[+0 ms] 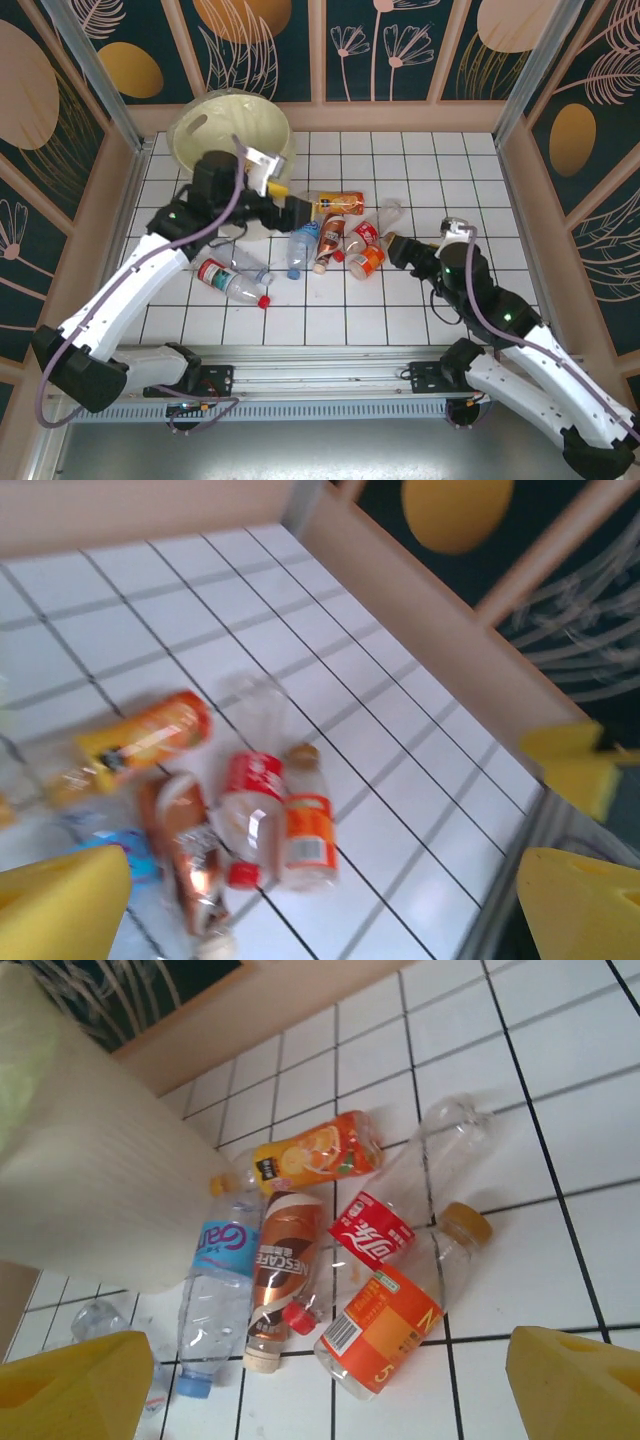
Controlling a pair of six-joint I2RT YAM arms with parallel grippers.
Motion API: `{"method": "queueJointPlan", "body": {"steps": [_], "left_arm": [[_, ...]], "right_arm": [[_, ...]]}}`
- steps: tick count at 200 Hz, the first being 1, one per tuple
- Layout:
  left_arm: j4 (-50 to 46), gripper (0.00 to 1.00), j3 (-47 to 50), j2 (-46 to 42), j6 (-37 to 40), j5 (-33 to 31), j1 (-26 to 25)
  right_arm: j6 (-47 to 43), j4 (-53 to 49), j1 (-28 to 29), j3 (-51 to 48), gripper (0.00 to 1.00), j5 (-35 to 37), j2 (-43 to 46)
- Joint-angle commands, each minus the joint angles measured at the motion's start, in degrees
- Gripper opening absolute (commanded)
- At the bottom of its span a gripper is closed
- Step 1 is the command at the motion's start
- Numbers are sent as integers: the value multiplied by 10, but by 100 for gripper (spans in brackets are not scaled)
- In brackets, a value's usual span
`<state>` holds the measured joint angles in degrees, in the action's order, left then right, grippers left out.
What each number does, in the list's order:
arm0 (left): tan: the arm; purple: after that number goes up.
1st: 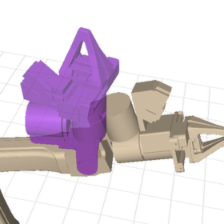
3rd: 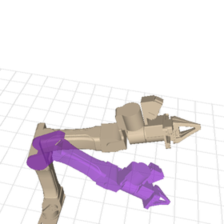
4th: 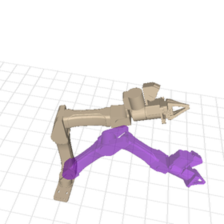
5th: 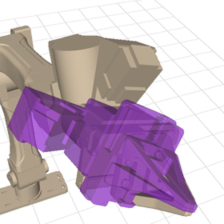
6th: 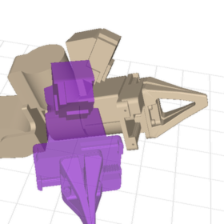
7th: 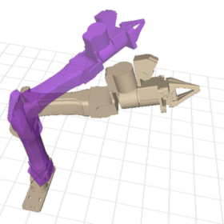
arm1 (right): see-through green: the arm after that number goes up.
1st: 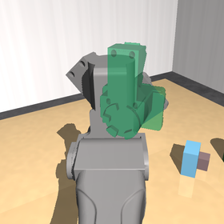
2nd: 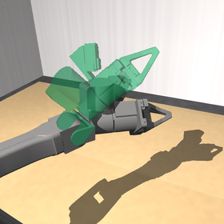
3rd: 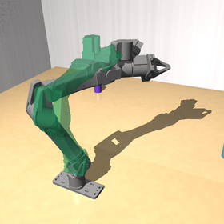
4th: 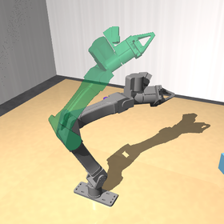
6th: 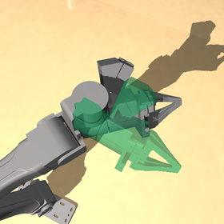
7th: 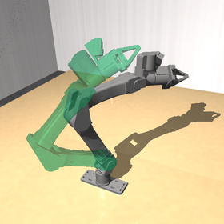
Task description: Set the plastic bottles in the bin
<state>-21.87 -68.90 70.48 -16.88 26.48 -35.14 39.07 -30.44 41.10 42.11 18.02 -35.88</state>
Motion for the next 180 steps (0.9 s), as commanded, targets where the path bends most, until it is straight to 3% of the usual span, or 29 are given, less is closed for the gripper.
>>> {"method": "queueJointPlan", "body": {"steps": [1,71,102,130,180], "left_arm": [[34,99,25,-16,-20,-51,-33],[106,99,147,-21,-54,-114,-131],[181,99,203,-8,-84,-123,-176],[223,99,228,13,-87,-194,-228],[321,99,278,58,-118,-241,-274]], "right_arm": [[37,31,-15,-11,84,3,-28],[26,121,-145,-55,73,-162,-148],[23,173,-163,-81,72,-199,-199],[23,219,-171,-90,72,-222,-246],[22,273,-173,-93,71,-237,-324]]}}
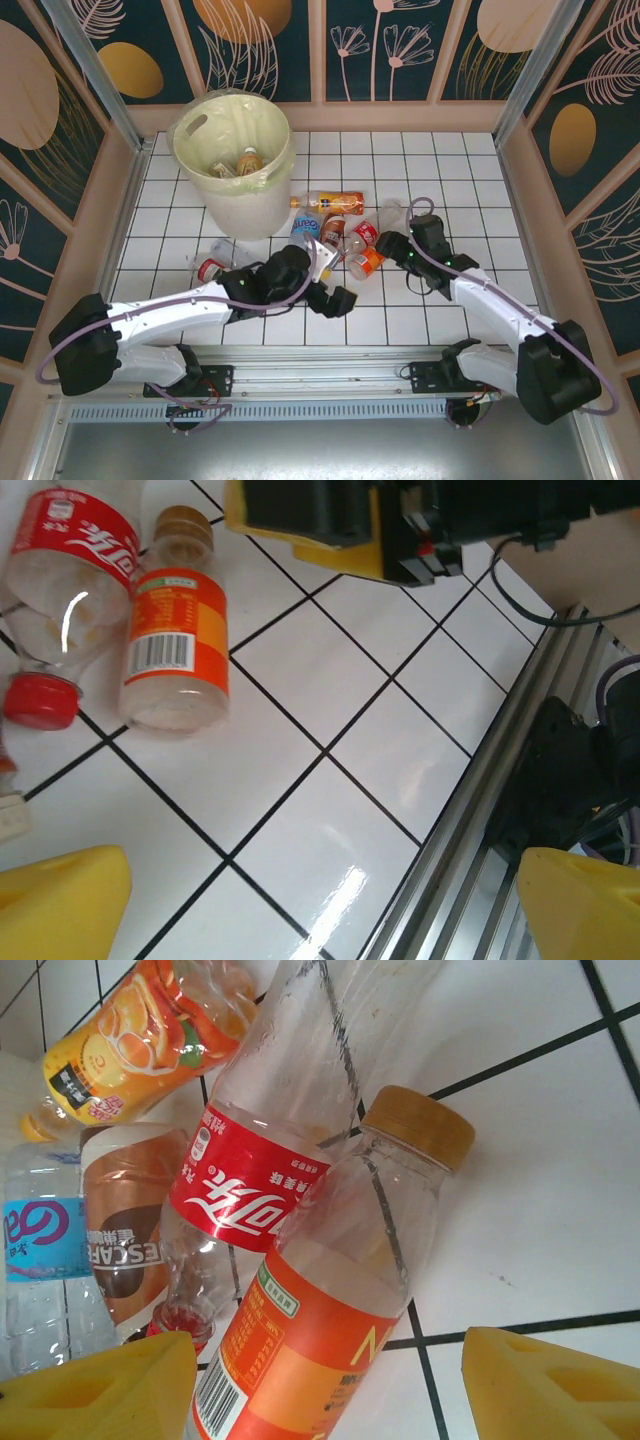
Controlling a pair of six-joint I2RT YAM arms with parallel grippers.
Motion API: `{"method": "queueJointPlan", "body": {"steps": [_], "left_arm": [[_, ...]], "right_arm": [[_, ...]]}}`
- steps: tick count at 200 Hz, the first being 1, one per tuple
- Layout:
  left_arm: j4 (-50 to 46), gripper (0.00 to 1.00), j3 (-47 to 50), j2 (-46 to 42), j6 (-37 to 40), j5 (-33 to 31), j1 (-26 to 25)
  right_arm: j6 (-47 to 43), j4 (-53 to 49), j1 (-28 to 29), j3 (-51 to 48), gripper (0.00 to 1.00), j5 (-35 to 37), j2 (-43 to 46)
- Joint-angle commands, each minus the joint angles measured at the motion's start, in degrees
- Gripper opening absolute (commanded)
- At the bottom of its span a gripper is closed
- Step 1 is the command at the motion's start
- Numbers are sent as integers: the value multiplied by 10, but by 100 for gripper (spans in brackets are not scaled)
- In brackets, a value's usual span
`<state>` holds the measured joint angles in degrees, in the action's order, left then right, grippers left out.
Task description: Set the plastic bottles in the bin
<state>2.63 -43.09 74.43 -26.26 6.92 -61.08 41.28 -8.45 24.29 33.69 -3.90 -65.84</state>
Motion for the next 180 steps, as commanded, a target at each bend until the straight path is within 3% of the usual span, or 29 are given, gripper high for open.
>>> {"method": "queueJointPlan", "body": {"steps": [1,39,155,180], "left_arm": [[77,99,21,20,-24,-47,-15],[101,99,31,49,-40,-75,-33],[121,99,25,73,-62,-56,-39],[123,99,24,78,-65,-55,-39]], "right_arm": [[0,54,-6,-9,71,-18,-26],[3,92,-7,-10,71,-29,-78],[7,179,-6,-8,70,-34,-201],[0,184,-6,-6,66,-27,-203]]}}
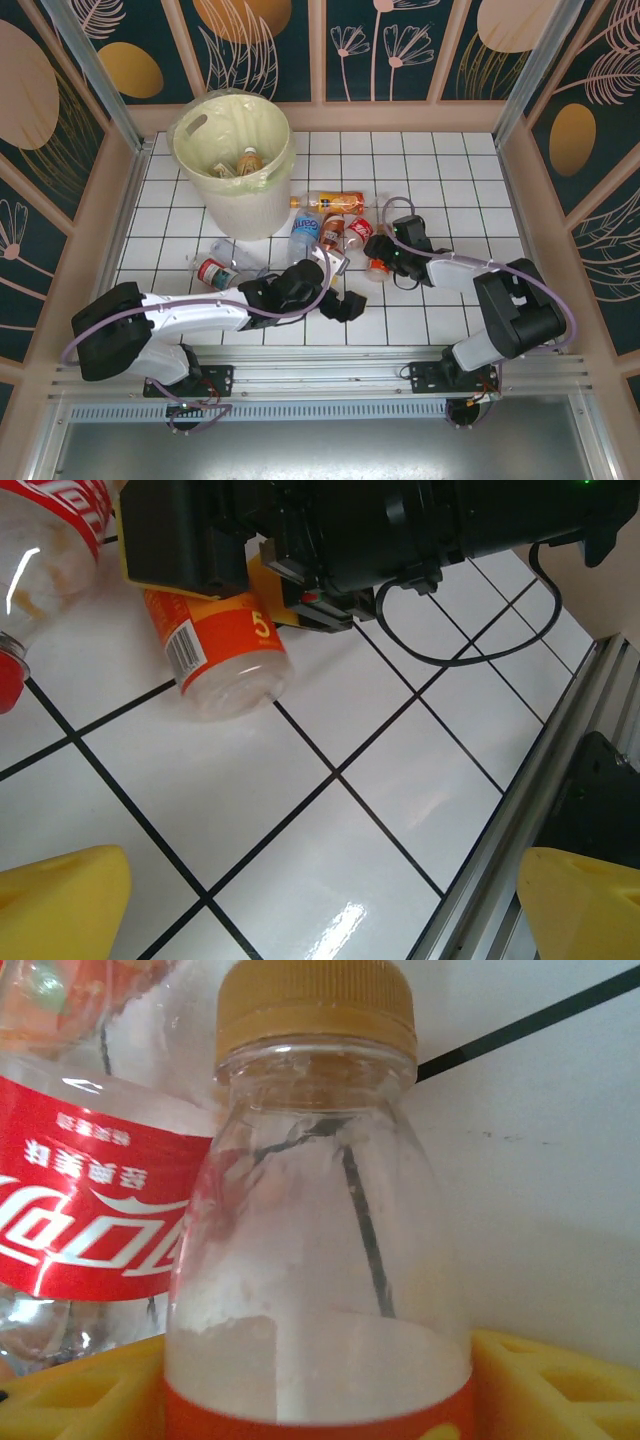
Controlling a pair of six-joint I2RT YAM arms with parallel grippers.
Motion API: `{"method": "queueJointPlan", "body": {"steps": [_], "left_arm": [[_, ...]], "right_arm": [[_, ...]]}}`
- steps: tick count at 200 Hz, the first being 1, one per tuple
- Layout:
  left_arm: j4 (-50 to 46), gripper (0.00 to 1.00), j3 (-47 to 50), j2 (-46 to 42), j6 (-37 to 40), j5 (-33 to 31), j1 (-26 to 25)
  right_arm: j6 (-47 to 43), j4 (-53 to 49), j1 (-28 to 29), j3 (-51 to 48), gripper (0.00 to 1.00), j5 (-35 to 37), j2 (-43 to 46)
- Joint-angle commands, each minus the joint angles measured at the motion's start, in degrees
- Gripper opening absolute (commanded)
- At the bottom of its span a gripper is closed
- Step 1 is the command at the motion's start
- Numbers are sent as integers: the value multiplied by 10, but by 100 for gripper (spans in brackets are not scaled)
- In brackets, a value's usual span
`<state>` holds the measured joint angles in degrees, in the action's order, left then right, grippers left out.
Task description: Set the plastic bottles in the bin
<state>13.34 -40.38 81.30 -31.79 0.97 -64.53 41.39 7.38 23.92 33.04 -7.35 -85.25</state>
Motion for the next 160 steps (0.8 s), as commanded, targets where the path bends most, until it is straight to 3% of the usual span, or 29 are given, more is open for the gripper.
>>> {"method": "queueJointPlan", "body": {"steps": [1,67,100,160], "left_arm": [[16,99,-4,9,-10,4,-4],[96,98,3,39,-98,28,-4],[153,97,7,42,-155,40,-4],[131,95,-7,-33,-206,70,22]], "right_arm": [[-1,26,-3,0,65,7,-9],[-39,57,5,-66,61,8,134],[-78,90,10,-118,61,-43,246],[-157,17,11,-165,60,-118,436]]}}
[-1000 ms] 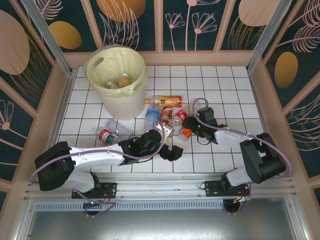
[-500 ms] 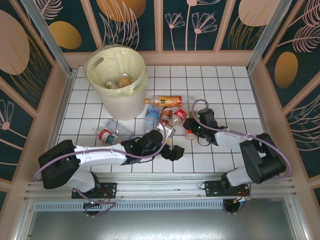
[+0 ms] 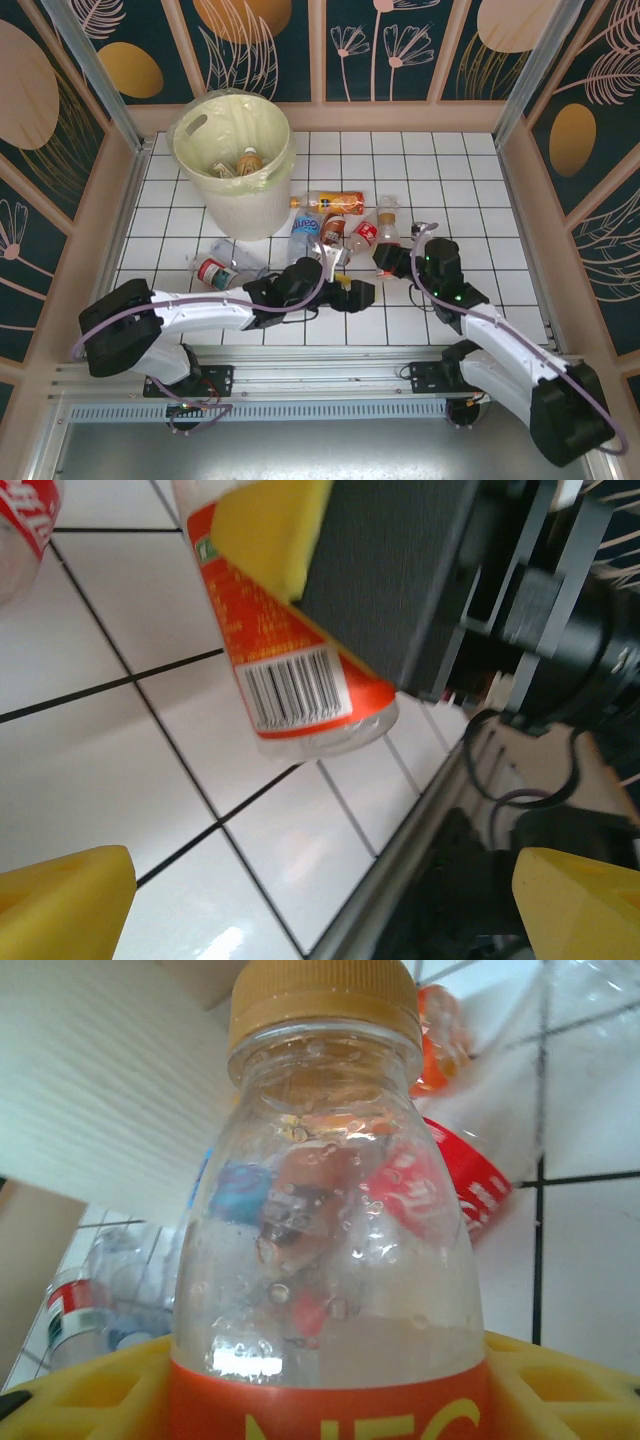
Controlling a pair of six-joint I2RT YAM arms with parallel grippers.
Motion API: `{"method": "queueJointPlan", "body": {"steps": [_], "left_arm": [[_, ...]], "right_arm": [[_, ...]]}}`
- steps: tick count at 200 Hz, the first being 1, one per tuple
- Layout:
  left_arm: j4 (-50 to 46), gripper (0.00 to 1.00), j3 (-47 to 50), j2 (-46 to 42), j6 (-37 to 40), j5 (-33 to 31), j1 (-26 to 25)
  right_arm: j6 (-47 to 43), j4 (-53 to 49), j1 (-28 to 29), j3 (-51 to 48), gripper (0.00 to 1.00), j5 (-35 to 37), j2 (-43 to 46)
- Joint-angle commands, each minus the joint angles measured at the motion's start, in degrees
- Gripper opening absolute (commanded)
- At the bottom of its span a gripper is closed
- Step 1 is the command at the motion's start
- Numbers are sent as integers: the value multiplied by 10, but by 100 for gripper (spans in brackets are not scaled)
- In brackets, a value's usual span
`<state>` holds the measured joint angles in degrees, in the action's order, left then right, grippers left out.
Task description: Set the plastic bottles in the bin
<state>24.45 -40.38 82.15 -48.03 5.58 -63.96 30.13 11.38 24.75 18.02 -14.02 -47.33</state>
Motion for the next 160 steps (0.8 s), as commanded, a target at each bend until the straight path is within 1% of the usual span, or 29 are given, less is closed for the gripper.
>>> {"method": "queueJointPlan", "body": {"steps": [1,20,43,77,106,113,141,160], "left_arm": [[19,95,-7,-42,-45,24,17],[6,94,-21,-66,-62,35,30],[-38,93,-50,-84,-57,36,50],[-38,90,-87,-57,-53,49,70],[-24,89,-116,-17,-75,70,81],[-23,89,-123,-10,-76,74,81],[-33,87,-142,10,-79,79,82],[-35,81,-145,15,-81,76,83]], "right_arm": [[-45,-25,3,-15,60,-53,59],[-46,-40,5,-21,60,-78,106],[-46,-63,10,-15,61,-112,145],[-36,-78,32,-3,61,-168,174],[-38,-98,63,10,61,-152,197],[-38,-101,79,11,61,-149,200],[-34,-101,97,10,62,-141,200],[-32,-96,103,8,62,-136,201]]}}
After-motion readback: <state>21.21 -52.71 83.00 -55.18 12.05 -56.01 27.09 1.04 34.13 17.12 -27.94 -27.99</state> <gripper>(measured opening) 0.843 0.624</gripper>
